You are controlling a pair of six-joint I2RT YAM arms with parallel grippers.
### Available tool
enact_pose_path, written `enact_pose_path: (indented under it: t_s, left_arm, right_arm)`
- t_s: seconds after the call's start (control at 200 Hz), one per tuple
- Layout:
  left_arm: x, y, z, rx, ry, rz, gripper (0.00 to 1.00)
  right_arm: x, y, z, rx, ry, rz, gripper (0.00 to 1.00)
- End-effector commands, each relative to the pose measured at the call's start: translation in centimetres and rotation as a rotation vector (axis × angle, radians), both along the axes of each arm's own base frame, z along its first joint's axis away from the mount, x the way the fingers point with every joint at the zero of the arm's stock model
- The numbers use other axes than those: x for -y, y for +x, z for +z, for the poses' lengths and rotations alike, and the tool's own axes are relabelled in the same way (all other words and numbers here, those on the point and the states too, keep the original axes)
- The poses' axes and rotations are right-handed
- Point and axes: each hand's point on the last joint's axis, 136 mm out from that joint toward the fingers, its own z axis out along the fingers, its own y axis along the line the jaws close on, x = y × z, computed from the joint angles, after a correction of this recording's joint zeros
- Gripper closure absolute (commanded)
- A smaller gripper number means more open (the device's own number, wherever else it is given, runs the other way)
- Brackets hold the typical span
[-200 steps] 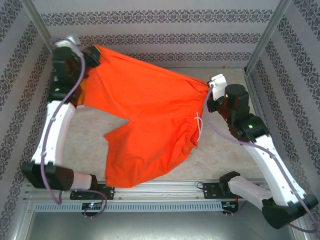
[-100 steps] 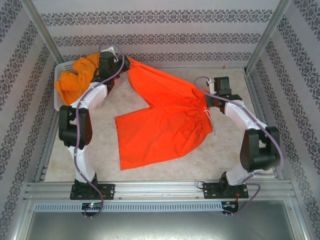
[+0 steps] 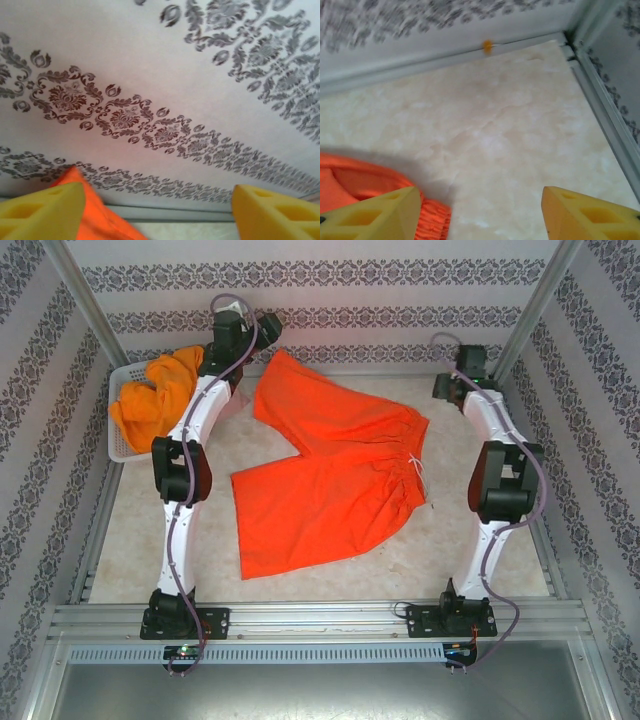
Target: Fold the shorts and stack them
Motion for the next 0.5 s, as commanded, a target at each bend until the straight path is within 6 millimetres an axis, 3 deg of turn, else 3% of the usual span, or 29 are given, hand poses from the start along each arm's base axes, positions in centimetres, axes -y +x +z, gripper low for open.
enact_pose_path:
  t_s: [0.0,0.085,0.185,0.38,0.495]
  left_arm:
    - [-0.2,-3.9,4.7,0.017,0.045,-0.030,0.12]
    - [-0.8,-7.3,5.4,0.030,0.048,-0.021,0.03]
    - [-1.5,-12.2,4.7,0.011,0.046,-0.017,0.00]
    - [-2.5,-21.8,-1.6,-0.151,0.006,-0.017,0.00]
    - [-2.5,-25.9,-5.3,-0.217,-0.045,-0.025,0.00]
  right_arm:
    - [-1.1,-1.7,3.6,0.085,0.202,-0.057,0.34]
    - [-4.7,-3.7,4.5,0.124,0.295,0.023,0.32]
    - [-11.2,-6.8,4.3,0.089,0.384,0.185,0.25]
    - [-22.9,-13.4,1.6,-0.013,0.445,0.459,0.20]
    - [-27.4,-15.3,0.1,-0.066,0.455,0.560,0.18]
